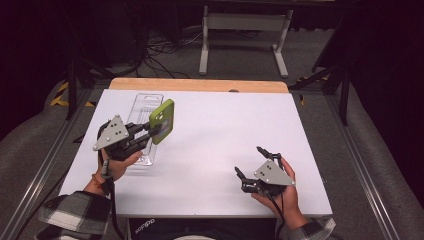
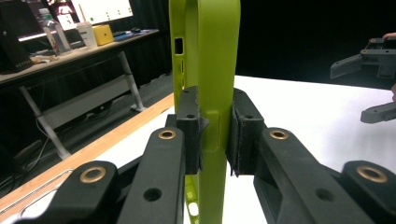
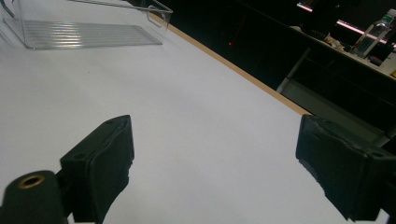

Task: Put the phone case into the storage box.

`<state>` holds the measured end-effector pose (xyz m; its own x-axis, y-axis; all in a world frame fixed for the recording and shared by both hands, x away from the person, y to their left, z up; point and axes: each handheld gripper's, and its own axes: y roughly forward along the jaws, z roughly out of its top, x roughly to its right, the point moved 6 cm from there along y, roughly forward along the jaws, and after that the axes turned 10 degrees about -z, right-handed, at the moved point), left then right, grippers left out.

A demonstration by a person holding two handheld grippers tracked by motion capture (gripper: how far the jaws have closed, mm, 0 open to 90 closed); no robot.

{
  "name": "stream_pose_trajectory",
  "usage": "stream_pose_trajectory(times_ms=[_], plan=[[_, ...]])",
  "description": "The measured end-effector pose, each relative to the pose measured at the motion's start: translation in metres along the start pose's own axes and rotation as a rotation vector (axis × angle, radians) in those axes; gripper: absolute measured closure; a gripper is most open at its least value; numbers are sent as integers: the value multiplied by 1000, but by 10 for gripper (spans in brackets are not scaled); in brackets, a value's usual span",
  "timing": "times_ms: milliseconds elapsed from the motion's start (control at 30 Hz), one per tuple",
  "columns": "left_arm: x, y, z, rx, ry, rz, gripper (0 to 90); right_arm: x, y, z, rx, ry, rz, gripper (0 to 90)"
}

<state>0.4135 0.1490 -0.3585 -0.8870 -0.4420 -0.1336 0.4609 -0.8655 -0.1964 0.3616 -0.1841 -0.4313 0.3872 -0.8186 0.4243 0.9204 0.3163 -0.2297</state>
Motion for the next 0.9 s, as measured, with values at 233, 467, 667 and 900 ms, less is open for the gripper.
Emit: stream_pose_trajectory(times_ms=[233, 467, 667, 900], plan=[[-11, -14, 0, 10, -5, 33, 781, 1, 0, 0, 0, -5, -13, 122], [-24, -27, -2, 20, -22, 67, 780, 1, 1, -2, -8, -7, -19, 123], [-32, -35, -5, 21, -30, 95, 780, 0, 3, -3, -14, -13, -14, 123], [-45, -42, -8, 26, -55, 101, 781, -1, 3, -2, -15, -12, -22, 131]])
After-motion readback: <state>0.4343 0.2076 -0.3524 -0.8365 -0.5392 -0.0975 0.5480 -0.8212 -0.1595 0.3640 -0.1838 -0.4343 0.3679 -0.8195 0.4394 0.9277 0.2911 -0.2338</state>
